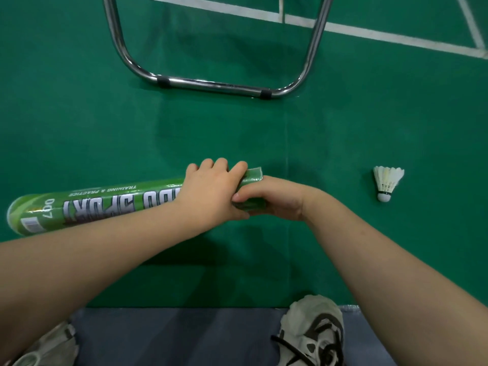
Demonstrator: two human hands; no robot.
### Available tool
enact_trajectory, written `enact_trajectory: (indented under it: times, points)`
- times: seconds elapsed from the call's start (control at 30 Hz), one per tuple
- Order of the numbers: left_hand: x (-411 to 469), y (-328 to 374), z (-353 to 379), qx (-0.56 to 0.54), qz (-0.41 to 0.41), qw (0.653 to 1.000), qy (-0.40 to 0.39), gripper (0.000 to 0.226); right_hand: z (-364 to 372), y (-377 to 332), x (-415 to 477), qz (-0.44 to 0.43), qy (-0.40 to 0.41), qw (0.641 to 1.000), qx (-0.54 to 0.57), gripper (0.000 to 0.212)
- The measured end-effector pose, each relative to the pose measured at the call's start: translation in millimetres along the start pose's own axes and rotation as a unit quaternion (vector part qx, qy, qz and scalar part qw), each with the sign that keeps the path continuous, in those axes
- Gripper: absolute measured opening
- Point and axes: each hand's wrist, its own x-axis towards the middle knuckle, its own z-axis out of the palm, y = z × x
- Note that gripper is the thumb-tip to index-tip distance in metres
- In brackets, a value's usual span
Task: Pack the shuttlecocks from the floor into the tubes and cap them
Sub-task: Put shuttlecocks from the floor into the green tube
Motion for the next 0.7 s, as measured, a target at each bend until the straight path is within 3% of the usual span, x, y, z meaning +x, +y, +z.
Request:
enact_trajectory:
  times: [0.13, 0.2, 0.37, 0.6, 0.63, 0.7]
  points:
    - [29.2, 20.7, -0.8, -0.021, 0.024, 0.999, -0.010, 0.079, -24.7, 0.1, -11.2, -0.019, 0.062, 0.998, 0.016, 0.014]
    - [44.3, 38.9, -2.4, -0.024, 0.036, 0.999, -0.015, 0.080, -46.9, -3.1, -24.9, -0.015, 0.079, 0.997, 0.010, 0.018]
    - [68.4, 95.0, -3.4, -0.022, 0.061, 0.998, -0.009, 0.077, -115.6, -4.8, -68.6, 0.052, 0.091, 0.993, -0.047, 0.012]
    - [88.8, 149.2, 1.7, -0.058, 0.041, 0.997, -0.021, 0.074, -169.7, 9.6, -98.7, 0.087, 0.089, 0.992, 0.026, 0.016]
    - [91.7, 154.1, 3.1, -0.053, 0.040, 0.997, -0.030, 0.076, -180.1, 9.0, -104.6, 0.093, 0.117, 0.988, 0.040, 0.025]
    - [95.7, 161.8, 7.2, -0.032, 0.042, 0.998, -0.041, 0.078, -205.9, 14.8, -109.4, 0.078, 0.254, 0.960, 0.089, 0.037]
